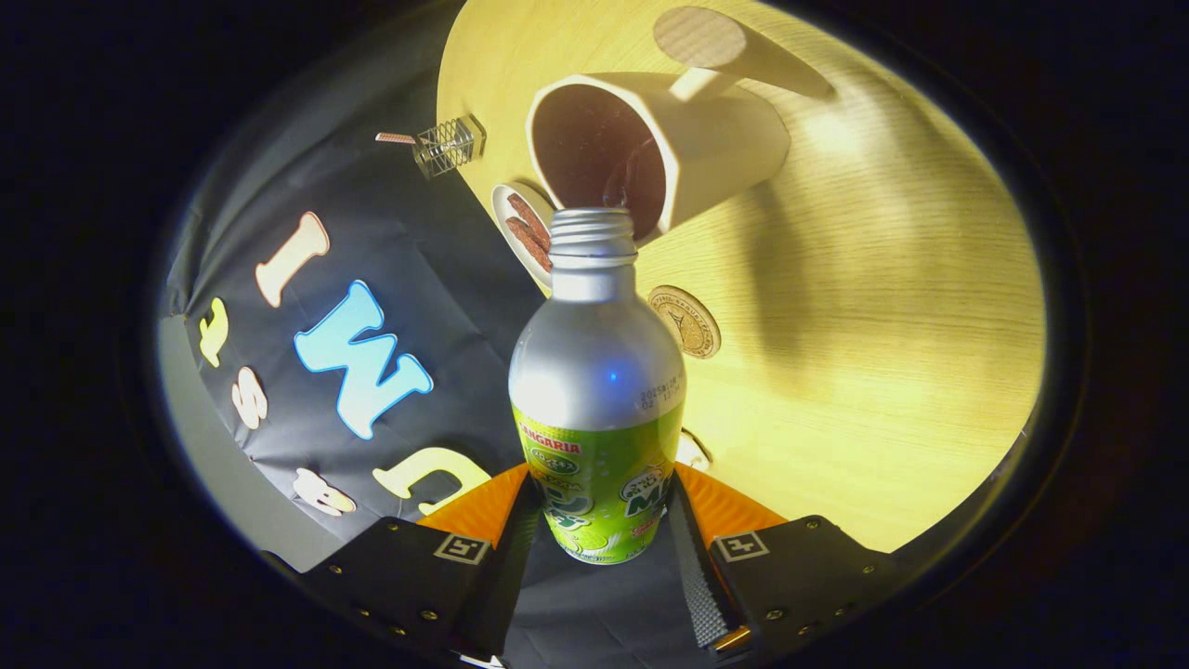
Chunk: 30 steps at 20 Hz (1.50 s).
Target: Take the bottle from table, then pour the juice into the cup, finally place the bottle on the coaster
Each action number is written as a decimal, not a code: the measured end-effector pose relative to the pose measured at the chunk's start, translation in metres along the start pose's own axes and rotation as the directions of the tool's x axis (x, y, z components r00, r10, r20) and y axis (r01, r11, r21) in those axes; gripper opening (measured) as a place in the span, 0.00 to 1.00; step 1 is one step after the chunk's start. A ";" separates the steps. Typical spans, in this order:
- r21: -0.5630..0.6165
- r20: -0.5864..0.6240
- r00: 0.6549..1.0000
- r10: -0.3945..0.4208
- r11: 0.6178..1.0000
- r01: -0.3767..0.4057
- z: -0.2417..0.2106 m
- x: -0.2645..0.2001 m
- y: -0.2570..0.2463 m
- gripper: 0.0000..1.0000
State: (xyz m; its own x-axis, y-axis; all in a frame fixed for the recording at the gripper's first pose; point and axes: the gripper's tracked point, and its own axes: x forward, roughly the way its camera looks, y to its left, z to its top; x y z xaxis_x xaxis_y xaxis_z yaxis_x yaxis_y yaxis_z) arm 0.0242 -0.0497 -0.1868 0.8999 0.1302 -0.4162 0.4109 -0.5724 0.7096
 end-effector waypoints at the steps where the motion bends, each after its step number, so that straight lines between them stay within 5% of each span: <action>1: -0.004 -0.001 1.000 0.001 1.000 -0.001 0.000 -0.001 0.000 0.73; 18: 0.015 -0.041 0.998 -0.045 0.999 0.045 -0.001 -0.011 -0.007 0.73; 30: -0.197 0.046 0.995 -0.093 0.975 0.100 0.007 -0.002 -0.032 0.73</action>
State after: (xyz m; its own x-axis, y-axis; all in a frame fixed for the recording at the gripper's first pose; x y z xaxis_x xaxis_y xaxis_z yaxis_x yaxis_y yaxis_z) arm 0.0083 -0.0372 -0.2129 0.8501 0.1459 -0.5060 0.5199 -0.3856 0.7623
